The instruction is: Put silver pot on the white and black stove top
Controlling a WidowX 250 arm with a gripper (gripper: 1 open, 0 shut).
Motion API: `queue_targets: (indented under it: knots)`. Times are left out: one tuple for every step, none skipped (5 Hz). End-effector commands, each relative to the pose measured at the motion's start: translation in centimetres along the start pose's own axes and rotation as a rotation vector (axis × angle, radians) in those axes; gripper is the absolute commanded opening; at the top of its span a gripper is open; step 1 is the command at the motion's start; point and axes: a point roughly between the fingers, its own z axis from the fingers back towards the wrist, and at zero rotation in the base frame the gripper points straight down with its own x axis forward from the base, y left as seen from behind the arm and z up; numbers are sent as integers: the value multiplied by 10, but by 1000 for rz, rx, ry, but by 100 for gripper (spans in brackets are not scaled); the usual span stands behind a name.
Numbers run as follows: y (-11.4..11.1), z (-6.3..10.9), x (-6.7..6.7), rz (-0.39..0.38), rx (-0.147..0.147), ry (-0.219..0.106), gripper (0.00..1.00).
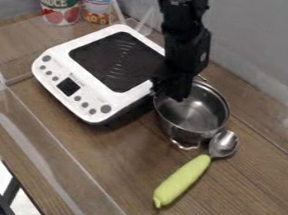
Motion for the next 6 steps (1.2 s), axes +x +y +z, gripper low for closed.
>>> queue_targets:
  knots:
    - [16, 9, -5, 6, 53, -1, 0]
    - [21, 9, -8, -13, 50, -4, 0]
    - [27, 10, -12, -31, 47, -5, 0]
    - [25, 13, -15, 24, 52, 11, 0]
    - [22, 16, -18, 79, 57, 28, 0]
    - [21, 21, -21, 135, 61, 45, 0]
